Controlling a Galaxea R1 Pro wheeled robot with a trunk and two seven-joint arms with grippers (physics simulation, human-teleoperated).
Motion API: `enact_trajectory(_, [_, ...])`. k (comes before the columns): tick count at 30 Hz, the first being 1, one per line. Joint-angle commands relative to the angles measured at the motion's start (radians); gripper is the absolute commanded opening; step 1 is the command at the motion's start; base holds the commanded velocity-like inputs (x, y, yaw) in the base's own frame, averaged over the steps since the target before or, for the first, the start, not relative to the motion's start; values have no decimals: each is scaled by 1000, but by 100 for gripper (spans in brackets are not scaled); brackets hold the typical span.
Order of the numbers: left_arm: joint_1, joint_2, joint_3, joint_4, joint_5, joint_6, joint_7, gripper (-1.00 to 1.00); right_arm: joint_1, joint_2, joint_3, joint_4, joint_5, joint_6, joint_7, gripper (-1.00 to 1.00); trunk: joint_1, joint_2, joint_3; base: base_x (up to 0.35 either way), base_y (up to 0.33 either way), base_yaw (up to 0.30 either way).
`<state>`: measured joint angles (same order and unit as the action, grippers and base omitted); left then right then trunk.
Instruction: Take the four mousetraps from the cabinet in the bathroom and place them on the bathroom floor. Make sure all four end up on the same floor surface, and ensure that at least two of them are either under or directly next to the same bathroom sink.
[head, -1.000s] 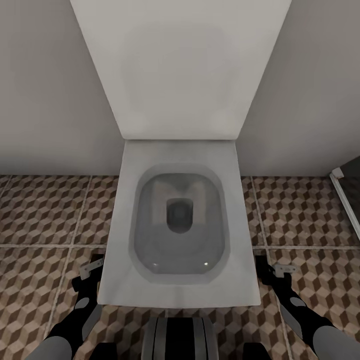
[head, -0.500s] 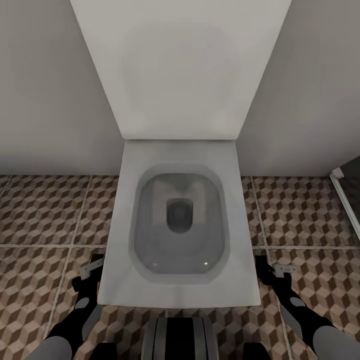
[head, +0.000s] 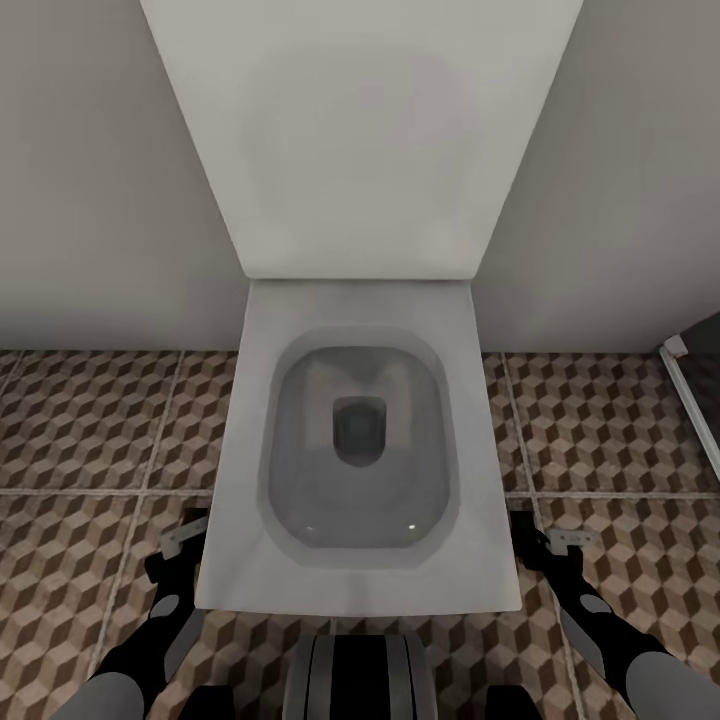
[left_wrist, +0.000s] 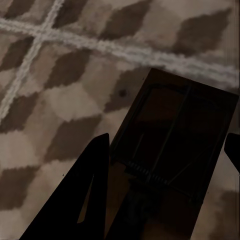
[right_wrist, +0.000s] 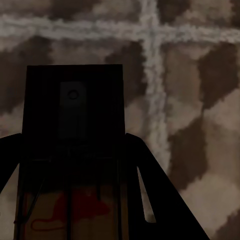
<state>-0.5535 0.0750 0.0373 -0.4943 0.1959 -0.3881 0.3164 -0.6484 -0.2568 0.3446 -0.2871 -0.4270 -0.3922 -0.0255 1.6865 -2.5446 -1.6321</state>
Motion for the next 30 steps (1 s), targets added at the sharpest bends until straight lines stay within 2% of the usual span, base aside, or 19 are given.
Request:
enact_trajectory(1, [0,0,-4,0,6,-3,0,-100,0,-1,8,0,-12,-4,1,-100,0,0,0,0,0,0])
enact_trajectory(19, [0,1,0,-4,5,2,8,-100,-1,-1,8,0,-12,-4,1,-100,0,0,0,0,0,0])
enact_trajectory(30, [0,20,1,-4,7,2,9,-100,-1,-1,8,0,-12,-4,1,-100,0,0,0,0,0,0])
